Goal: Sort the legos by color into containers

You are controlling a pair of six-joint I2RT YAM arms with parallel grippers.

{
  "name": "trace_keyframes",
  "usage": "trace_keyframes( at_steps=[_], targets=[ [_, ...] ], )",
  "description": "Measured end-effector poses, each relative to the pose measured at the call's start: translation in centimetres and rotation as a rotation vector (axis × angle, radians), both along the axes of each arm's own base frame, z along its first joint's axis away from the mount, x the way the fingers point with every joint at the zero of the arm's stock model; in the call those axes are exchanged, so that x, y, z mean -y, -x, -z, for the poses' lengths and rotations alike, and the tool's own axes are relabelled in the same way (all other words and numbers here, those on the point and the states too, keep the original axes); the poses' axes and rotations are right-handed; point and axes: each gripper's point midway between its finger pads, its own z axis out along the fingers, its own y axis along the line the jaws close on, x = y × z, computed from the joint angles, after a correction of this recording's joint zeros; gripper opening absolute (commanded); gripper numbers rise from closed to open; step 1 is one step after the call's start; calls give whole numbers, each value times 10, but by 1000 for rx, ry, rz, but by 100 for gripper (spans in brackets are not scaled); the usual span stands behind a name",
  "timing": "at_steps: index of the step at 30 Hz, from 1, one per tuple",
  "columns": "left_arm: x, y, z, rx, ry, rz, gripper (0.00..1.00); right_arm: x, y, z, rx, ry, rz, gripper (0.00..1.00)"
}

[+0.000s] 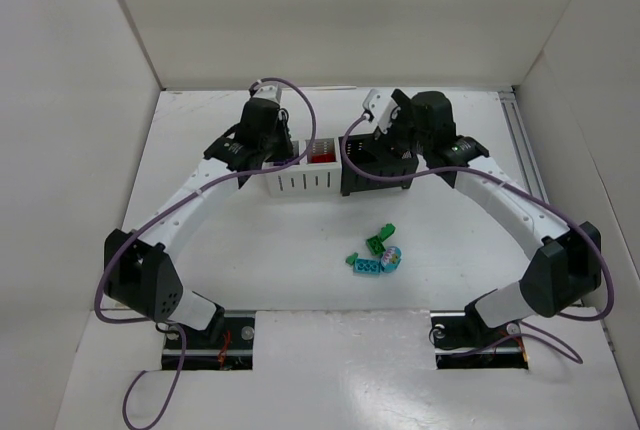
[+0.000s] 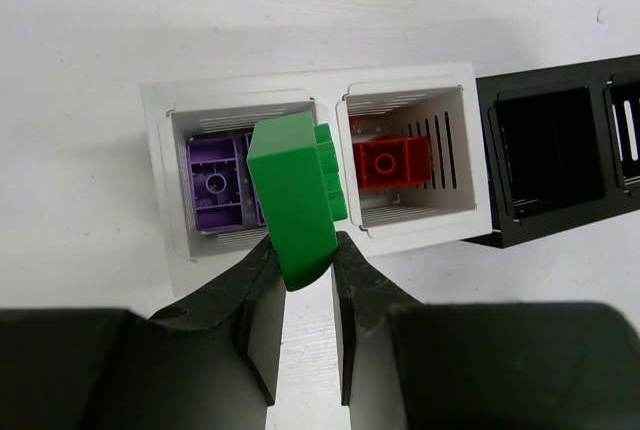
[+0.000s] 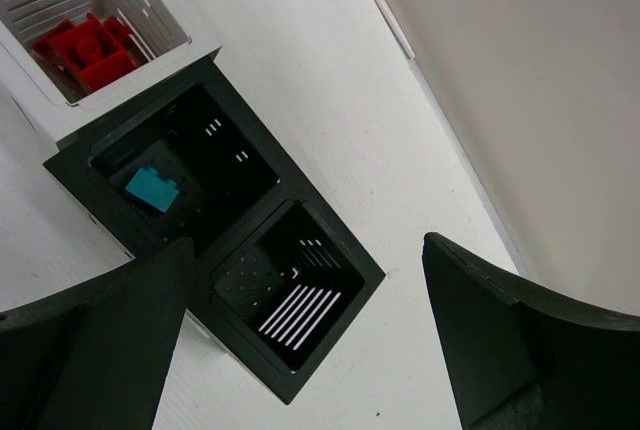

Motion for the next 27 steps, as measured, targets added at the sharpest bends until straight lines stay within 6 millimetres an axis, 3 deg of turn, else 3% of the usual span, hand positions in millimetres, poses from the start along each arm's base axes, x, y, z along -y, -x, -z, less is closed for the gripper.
trace_keyframes(
  at_steps=[27],
  targets=[
    [-3, 5, 5, -26, 17, -32, 0, 14, -5, 16, -56, -12, 53, 100]
  ],
)
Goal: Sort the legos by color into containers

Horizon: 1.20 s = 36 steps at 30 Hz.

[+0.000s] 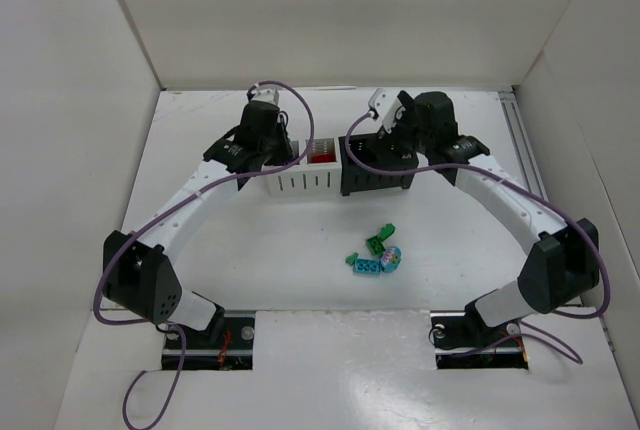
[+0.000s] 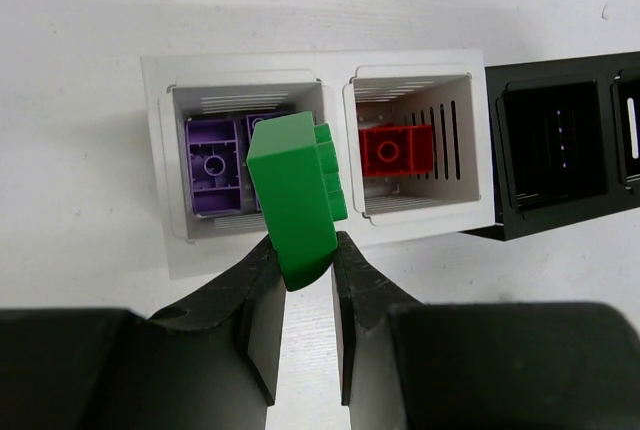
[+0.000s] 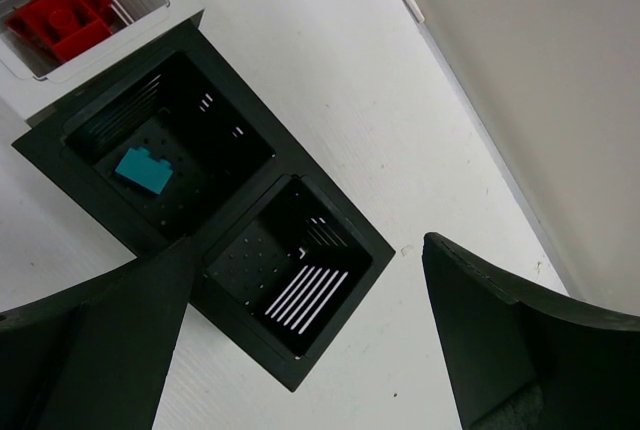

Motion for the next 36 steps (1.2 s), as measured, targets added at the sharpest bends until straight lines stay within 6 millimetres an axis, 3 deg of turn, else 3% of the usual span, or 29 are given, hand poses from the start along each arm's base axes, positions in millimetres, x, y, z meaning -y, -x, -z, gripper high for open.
trace_keyframes(
  at_steps=[15, 27, 36],
  targets=[
    [10, 9, -1, -17, -1, 10, 0, 7, 8, 20, -50, 2, 22, 100],
    [13, 10, -2, -19, 7, 9, 0, 23, 11, 14, -30, 7, 96, 100],
    [34, 16, 0, -27, 5, 54, 0, 33, 8, 11, -20, 12, 139, 100]
  ],
)
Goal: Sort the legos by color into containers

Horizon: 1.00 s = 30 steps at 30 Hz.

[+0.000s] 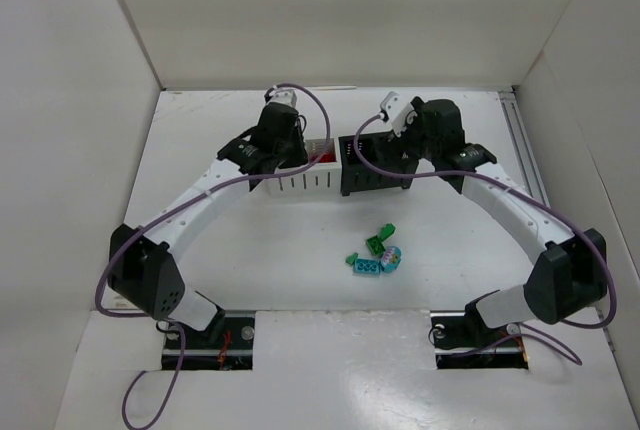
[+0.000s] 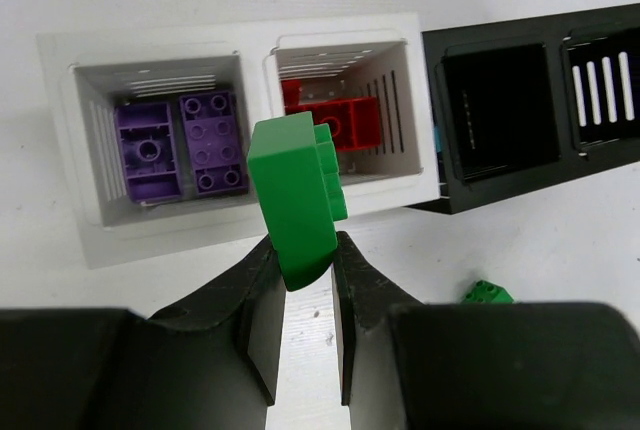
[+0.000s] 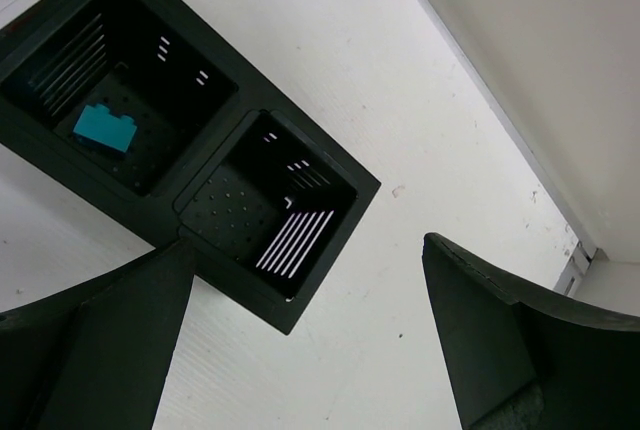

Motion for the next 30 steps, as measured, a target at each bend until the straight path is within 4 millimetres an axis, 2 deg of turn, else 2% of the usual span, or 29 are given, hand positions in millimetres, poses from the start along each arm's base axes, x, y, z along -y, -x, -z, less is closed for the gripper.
trace_keyframes(
  at_steps=[4, 9, 15, 18, 22, 25, 30],
  targets=[
    [18, -5, -9, 19, 4, 34, 0, 10, 0, 2, -6, -9, 34, 100],
    [50, -16, -21, 57, 7, 104, 0, 50, 7, 2, -8, -38, 149, 100],
    [113, -34, -33, 111, 12, 238, 0, 108, 27, -10, 27, -74, 330, 100],
    [148, -41, -33, 122, 16, 317, 0, 129, 35, -18, 55, -90, 393, 100],
    [184, -47, -25, 123, 21, 397, 0, 144, 44, -16, 50, -94, 437, 100],
    [194, -49, -16, 108, 12, 429, 0, 148, 48, -8, 30, -87, 448, 100],
    [207, -51, -13, 106, 14, 470, 0, 148, 51, -1, 9, -78, 447, 100]
  ],
)
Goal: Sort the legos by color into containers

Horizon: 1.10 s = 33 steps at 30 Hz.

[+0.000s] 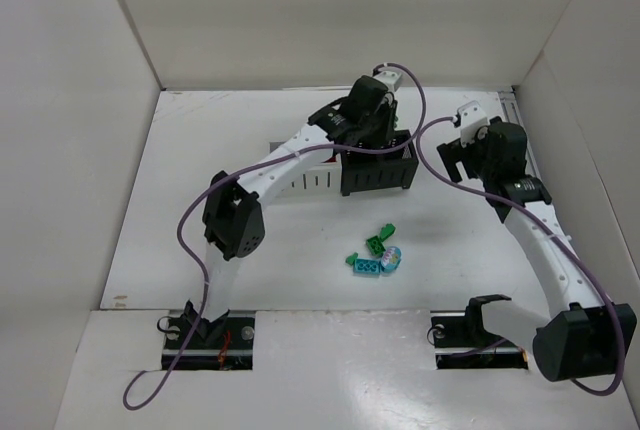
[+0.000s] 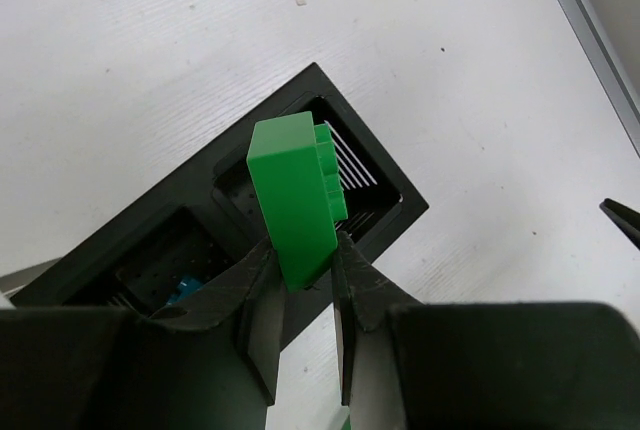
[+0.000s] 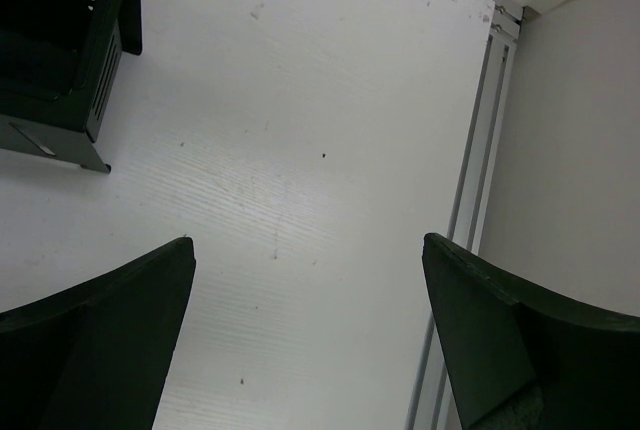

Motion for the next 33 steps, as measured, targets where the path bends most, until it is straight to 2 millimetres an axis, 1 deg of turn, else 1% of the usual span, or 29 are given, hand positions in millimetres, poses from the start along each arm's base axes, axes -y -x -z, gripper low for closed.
trace_keyframes(
  at_steps=[5, 9, 10, 13, 14, 16, 17, 18, 21, 23, 25, 26, 27, 30, 31, 33],
  targets=[
    [11, 2, 3, -7, 6, 35, 0, 0, 1, 3, -9, 5, -6, 100],
    [16, 7, 8, -22, 5, 57, 6, -1, 2, 3, -13, 4, -13, 100],
    [17, 8, 9, -26, 6, 64, 13, -2, 2, 4, -15, 4, -15, 100],
    [19, 11, 10, -31, 6, 75, 22, -3, 3, 6, -23, 2, -21, 100],
    [19, 12, 10, -32, 5, 77, 30, -3, 3, 7, -25, 1, -23, 100],
    [20, 14, 11, -35, -1, 85, 33, -3, 4, 7, -26, 0, -25, 100],
    [20, 15, 12, -37, -3, 87, 36, -4, 4, 7, -27, -1, -28, 100],
    [20, 16, 12, -39, -6, 90, 41, -4, 4, 8, -30, -1, -30, 100],
    [20, 17, 13, -40, -9, 96, 48, -5, 6, 12, -38, 0, -38, 100],
    [19, 17, 15, -41, -13, 99, 54, -6, 7, 16, -49, 1, -43, 100],
    [18, 19, 19, -48, -20, 101, 58, -7, 10, 21, -58, 0, -52, 100],
    [17, 20, 22, -55, -27, 103, 58, -7, 11, 23, -60, -2, -56, 100],
    [16, 21, 24, -59, -31, 103, 63, -8, 12, 24, -63, -2, -64, 100],
    [11, 26, 32, -73, -49, 105, 70, -15, 15, 29, -73, -10, -101, 100],
    [8, 29, 34, -79, -55, 105, 76, -18, 16, 30, -76, -7, -117, 100],
    [-3, 36, 34, -85, -69, 97, 81, -29, 19, 34, -81, -1, -160, 100]
  ],
)
